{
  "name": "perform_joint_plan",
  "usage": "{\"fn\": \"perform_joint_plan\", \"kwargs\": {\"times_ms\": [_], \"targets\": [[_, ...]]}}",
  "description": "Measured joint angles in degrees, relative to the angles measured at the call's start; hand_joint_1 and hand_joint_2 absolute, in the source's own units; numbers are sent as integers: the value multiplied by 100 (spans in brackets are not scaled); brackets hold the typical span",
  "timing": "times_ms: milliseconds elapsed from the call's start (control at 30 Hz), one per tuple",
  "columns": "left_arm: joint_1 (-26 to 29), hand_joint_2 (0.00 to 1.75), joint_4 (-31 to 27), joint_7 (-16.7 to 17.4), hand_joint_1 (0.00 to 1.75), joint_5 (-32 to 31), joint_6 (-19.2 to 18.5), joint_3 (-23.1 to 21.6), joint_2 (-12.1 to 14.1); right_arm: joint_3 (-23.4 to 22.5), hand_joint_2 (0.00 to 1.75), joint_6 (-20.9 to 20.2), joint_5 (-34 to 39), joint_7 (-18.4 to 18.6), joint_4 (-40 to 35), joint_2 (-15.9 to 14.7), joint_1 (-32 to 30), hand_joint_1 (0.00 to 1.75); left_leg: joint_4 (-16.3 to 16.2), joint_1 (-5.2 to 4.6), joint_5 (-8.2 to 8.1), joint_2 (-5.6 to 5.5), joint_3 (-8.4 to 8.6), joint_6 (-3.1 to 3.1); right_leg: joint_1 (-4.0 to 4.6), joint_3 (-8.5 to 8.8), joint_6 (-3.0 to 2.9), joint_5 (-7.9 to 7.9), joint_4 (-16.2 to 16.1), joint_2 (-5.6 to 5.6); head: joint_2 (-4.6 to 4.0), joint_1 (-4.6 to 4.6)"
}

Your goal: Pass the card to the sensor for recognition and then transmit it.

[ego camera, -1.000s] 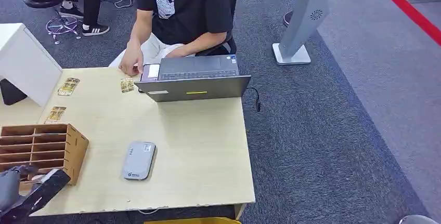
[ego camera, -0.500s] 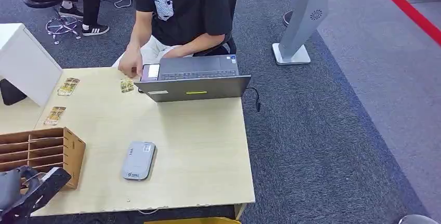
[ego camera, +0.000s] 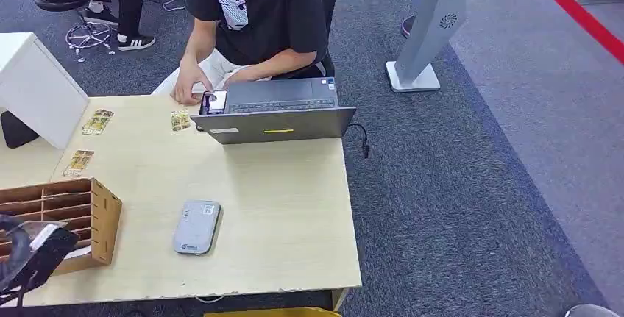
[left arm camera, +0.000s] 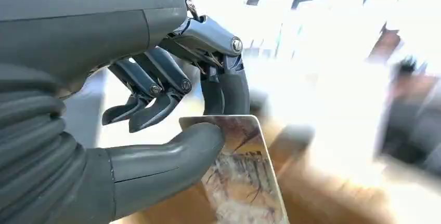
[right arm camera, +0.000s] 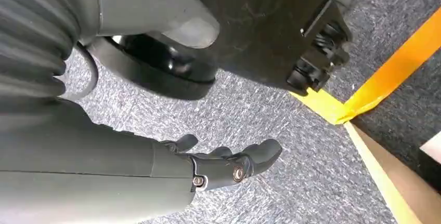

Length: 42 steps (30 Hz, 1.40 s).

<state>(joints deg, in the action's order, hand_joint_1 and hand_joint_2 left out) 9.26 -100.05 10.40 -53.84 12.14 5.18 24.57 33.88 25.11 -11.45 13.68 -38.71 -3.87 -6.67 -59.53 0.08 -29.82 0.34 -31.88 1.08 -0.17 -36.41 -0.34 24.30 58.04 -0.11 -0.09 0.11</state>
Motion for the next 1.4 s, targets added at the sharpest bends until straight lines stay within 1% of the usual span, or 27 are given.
{"fn": "perform_joint_plan", "kwargs": {"times_ms": [100,167,200,300,400,700,833,900,967,1033,1067,1100,1167,1267,1400], "targets": [[-121,175,-575,-386,175,-515,665,2,-50,-59,175,7,-39,-103,-15,0,-106,0,0,-1,0,2,0,0,-1,0,1,-1,0,1,0,-2],[-233,175,-914,-531,175,-731,986,-11,-81,-98,175,7,-48,-159,-15,0,-147,0,0,-1,-1,2,-1,1,-1,0,6,-4,-2,1,0,0],[-270,175,-1053,-566,175,-791,1088,-13,-98,-114,175,7,-52,-192,-13,0,-168,0,0,-2,-1,3,0,1,-3,0,6,-4,-2,1,0,-2],[-276,175,-1300,-592,175,-852,1172,-31,-135,-131,175,4,-76,-251,-13,0,-201,0,0,-3,-1,8,1,1,-3,-1,6,-4,-3,3,0,-2],[-276,175,-1404,-637,175,-863,1251,-31,-159,-153,175,7,-89,-275,-4,0,-215,0,0,-3,-1,6,1,1,-2,-1,6,-4,-3,3,0,-2],[-276,175,-1496,-653,175,-861,1304,-33,-201,-216,175,9,-92,-291,20,0,-233,0,0,-1,1,6,1,-2,-2,-1,5,-5,-2,4,0,-2],[-314,175,-1551,-780,175,-998,1503,-44,-218,-240,175,20,-78,-394,50,0,-234,0,0,-1,1,5,2,-2,-1,-2,6,-5,-2,4,0,-2],[-407,175,-1566,-729,175,-1082,1432,-55,-216,-251,175,33,-57,-444,77,2,-232,0,0,-2,1,4,2,-1,-1,-1,6,-5,-2,4,0,-2],[-619,175,-1527,-486,175,-1208,1067,-70,-164,-256,175,24,-39,-487,98,7,-213,0,-1,-2,2,2,0,-1,-1,-1,9,-7,-3,3,2,0],[-924,175,-1343,-226,175,-1304,667,-85,-65,-256,175,-11,-55,-479,133,24,-163,0,-1,-3,5,2,0,0,-2,-1,10,-10,-3,3,0,-2],[-1151,175,-1118,-58,175,-1361,288,-105,13,-256,175,-42,-105,-450,151,42,-120,0,-1,-3,9,2,1,-5,-2,-1,10,-11,-3,3,0,-2],[-1322,175,-908,54,175,-1401,-4,-133,77,-256,175,-70,-131,-422,157,59,-80,0,-1,-3,12,3,1,-6,-2,-1,8,-13,-3,3,0,-2],[-1695,175,-383,188,175,-1462,-427,-229,216,-256,175,-105,-192,-361,170,92,3,0,-1,-3,20,3,1,-7,-2,-1,-4,-22,-3,3,0,-4],[-2074,175,332,291,175,-1534,-547,-381,297,-254,175,-131,-288,-352,190,111,108,0,0,-2,31,3,3,-12,-2,-1,-9,-27,-1,2,0,-7],[-2292,175,1036,396,175,-1610,-517,-616,286,-251,175,-131,-330,-341,229,142,205,0,-1,-2,40,0,0,-12,1,-2,-6,-32,-1,-1,0,-2]]}}
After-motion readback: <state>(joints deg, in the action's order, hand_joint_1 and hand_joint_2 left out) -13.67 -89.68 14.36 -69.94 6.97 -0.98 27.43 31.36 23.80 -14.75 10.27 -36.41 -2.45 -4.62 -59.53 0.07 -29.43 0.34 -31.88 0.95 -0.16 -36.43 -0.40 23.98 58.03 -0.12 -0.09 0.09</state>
